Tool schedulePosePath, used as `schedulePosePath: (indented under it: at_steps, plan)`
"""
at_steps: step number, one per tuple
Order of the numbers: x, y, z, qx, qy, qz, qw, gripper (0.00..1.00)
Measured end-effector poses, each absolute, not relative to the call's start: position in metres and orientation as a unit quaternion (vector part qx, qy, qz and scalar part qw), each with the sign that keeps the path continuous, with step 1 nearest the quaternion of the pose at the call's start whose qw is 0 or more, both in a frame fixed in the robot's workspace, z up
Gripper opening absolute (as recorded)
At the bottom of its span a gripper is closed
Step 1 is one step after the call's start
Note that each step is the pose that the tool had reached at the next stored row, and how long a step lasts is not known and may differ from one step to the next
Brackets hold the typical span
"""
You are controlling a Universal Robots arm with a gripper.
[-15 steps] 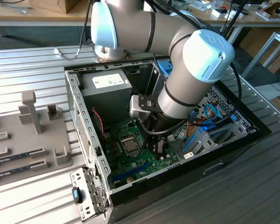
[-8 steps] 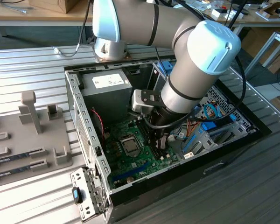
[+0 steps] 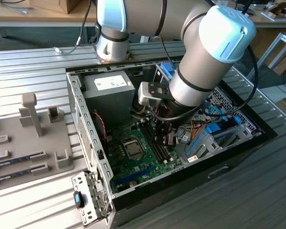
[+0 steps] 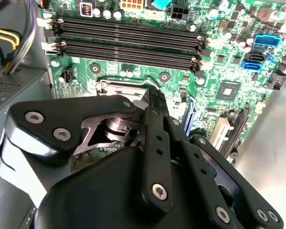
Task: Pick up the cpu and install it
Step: 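Install the first cpu locking lever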
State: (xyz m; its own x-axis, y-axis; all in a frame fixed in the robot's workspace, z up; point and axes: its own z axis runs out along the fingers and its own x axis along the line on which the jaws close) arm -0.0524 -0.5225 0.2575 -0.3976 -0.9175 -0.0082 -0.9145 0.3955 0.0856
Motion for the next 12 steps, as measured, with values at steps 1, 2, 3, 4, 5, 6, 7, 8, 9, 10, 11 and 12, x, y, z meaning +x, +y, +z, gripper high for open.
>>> schedulePosePath:
  at_steps: [1, 2, 3, 4, 5, 6, 7, 8, 9, 10, 11, 12]
  plan:
    - [-0.0516, -0.5222, 0.2593, 0.548, -0.835, -0.038, 0.020, 0.11]
    - [-0.0502, -0.5216, 0.2615, 0.548, -0.835, -0.039, 0.021, 0.11]
    - [-0.0496, -0.5214, 0.2624, 0.548, -0.835, -0.039, 0.021, 0.11]
    - [-0.0492, -0.5214, 0.2631, 0.548, -0.835, -0.039, 0.022, 0.11]
    - [-0.0490, -0.5214, 0.2635, 0.548, -0.835, -0.039, 0.022, 0.11]
    - [-0.0490, -0.5214, 0.2635, 0.548, -0.835, -0.039, 0.022, 0.11]
    - [-0.0489, -0.5214, 0.2636, 0.548, -0.835, -0.039, 0.022, 0.11]
    - [-0.0489, -0.5214, 0.2637, 0.548, -0.835, -0.039, 0.022, 0.11]
    - [-0.0489, -0.5214, 0.2637, 0.548, -0.835, -0.039, 0.022, 0.11]
    - [-0.0488, -0.5214, 0.2637, 0.548, -0.835, -0.039, 0.022, 0.11]
    - [-0.0488, -0.5214, 0.2637, 0.548, -0.835, -0.039, 0.022, 0.11]
    - [-0.0488, -0.5214, 0.2637, 0.548, -0.835, -0.039, 0.022, 0.11]
